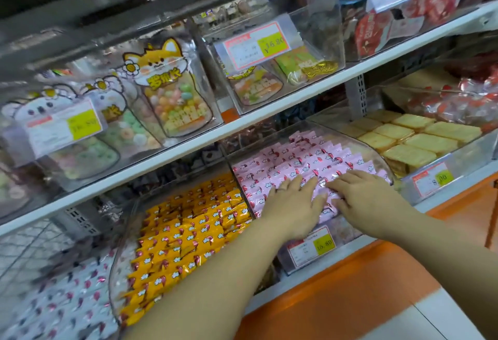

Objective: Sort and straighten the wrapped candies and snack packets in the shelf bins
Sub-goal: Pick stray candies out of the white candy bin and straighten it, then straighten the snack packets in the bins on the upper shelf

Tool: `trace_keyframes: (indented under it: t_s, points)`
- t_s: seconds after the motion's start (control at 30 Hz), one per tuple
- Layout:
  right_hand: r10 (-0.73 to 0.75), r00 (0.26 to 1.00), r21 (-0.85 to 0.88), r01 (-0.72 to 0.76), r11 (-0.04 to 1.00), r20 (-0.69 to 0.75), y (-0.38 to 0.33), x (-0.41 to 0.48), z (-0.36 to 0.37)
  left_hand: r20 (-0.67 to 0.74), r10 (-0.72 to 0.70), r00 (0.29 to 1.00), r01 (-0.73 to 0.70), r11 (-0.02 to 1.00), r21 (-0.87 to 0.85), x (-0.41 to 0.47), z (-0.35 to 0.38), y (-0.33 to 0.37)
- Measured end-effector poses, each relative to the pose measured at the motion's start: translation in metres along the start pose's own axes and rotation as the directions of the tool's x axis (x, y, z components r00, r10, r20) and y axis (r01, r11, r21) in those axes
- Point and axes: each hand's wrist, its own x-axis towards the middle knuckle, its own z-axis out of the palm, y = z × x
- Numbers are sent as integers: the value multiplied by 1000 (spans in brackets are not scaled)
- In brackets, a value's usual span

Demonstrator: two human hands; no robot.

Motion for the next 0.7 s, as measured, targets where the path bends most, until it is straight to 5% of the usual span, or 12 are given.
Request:
trace_keyframes:
  t_s: [0.23,0.43,0.7]
  points:
    - [-33,976,136,64,989,-215,-40,-17,-7,-295,59,954,-91,991,-94,-67,-13,-16]
    - [-121,990,421,141,896,-74,-111,-27,-30,-410,31,911,-64,996,-67,-144,-46,-50]
    - [-355,911,329,407,852,-209,-207,1,-117,-646,-37,763,-1,998,-58,-212,-116,-104]
